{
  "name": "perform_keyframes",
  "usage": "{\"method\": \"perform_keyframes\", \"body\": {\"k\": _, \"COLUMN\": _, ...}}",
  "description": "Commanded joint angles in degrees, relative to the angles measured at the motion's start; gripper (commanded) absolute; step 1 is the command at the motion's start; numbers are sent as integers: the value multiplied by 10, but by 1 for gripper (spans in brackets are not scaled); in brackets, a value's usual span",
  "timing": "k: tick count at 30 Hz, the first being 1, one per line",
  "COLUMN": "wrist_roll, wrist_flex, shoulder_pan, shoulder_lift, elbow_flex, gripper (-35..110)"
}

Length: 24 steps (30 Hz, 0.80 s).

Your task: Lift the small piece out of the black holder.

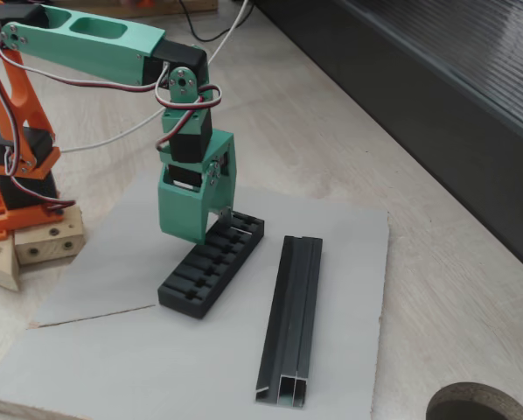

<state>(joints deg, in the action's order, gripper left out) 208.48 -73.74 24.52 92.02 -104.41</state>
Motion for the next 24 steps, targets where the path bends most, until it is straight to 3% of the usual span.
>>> {"method": "perform_keyframes", "body": {"k": 1, "wrist_roll": 8, "wrist_flex": 15, "shoulder_pan": 11, "shoulder_lift": 18, "elbow_flex": 11, "gripper": 52}}
{"method": "perform_keyframes", "body": {"k": 18, "wrist_roll": 7, "wrist_flex": 16, "shoulder_pan": 5, "shoulder_lift": 18, "elbow_flex": 3, "gripper": 52}}
{"method": "perform_keyframes", "body": {"k": 24, "wrist_roll": 7, "wrist_flex": 15, "shoulder_pan": 5, "shoulder_lift": 18, "elbow_flex": 3, "gripper": 37}}
